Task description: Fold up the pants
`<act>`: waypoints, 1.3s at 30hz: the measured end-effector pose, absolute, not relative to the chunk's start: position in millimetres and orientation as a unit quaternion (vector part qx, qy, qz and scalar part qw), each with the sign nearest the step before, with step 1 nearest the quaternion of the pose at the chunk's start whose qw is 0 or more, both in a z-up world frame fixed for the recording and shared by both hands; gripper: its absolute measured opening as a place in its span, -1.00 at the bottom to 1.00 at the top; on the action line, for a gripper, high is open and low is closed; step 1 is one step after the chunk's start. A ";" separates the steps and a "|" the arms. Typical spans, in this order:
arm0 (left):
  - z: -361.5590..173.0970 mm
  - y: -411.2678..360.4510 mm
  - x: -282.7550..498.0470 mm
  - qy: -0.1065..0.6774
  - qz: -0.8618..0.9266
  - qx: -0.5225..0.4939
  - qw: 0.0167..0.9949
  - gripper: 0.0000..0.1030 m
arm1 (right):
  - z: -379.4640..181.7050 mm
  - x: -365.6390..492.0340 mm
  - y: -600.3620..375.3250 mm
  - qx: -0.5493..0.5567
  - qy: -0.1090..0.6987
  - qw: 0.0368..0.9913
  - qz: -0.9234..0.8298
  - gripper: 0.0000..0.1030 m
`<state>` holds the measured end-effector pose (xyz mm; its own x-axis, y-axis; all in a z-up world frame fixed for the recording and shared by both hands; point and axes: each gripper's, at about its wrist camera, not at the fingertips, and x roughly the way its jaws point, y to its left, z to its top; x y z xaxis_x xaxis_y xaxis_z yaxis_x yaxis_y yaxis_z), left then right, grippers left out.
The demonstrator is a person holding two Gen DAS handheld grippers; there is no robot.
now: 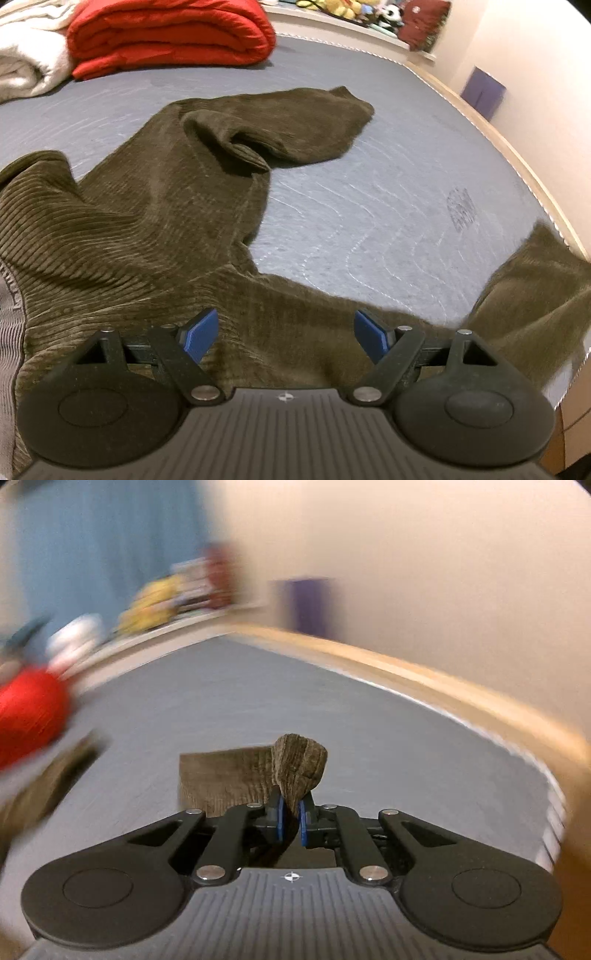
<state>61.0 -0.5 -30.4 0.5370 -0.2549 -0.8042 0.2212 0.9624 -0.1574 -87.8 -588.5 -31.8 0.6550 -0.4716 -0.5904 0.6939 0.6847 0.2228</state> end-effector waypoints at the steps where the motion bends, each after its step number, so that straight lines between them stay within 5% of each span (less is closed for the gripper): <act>1: -30.7 -3.7 59.9 0.462 -0.143 -0.012 0.875 0.64 | -43.6 -94.2 -600.5 0.241 0.272 0.854 -0.371 -0.85; 10: -40.9 -31.5 46.1 0.476 -0.220 0.044 0.851 0.64 | -108.5 -103.5 -650.3 0.346 0.367 0.767 -0.397 -0.74; 12: -45.1 -37.2 40.9 0.477 -0.237 0.060 0.844 0.63 | -98.8 -106.7 -650.5 0.335 0.343 0.771 -0.419 -0.39; 16: -56.8 -55.0 23.1 0.480 -0.309 0.087 0.817 0.55 | -65.5 -106.6 -641.2 0.249 0.266 0.821 -0.439 -0.37; 21: -73.6 -85.7 -5.5 0.465 -0.394 0.150 0.778 -0.05 | -70.9 -61.3 -624.9 0.178 0.273 0.903 -0.280 -0.32; 23: -78.4 -92.8 -10.5 0.462 -0.410 0.162 0.770 -0.11 | -79.4 -40.1 -622.0 0.170 0.293 0.909 -0.244 -0.29; 27: -81.5 -92.7 -5.3 0.462 -0.403 0.150 0.776 -0.11 | -90.0 -1.2 -624.3 0.151 0.313 0.909 -0.228 0.23; 35: -69.7 -65.7 31.1 0.470 -0.349 0.098 0.805 -0.10 | -140.5 63.5 -638.1 0.121 0.378 0.896 -0.200 0.58; 37: -68.6 -57.7 37.2 0.471 -0.338 0.092 0.809 -0.09 | -140.7 66.2 -633.3 0.097 0.375 0.905 -0.177 0.36; 39: -65.4 -52.4 43.1 0.471 -0.330 0.090 0.813 -0.09 | -135.3 69.4 -633.9 0.093 0.369 0.915 -0.137 -0.67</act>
<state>43.1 -52.4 -65.4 0.3391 -0.4523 -0.8249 0.6215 0.7660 -0.1645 69.4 -633.9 -135.3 0.6904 -0.1825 -0.7000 0.3196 0.9451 0.0688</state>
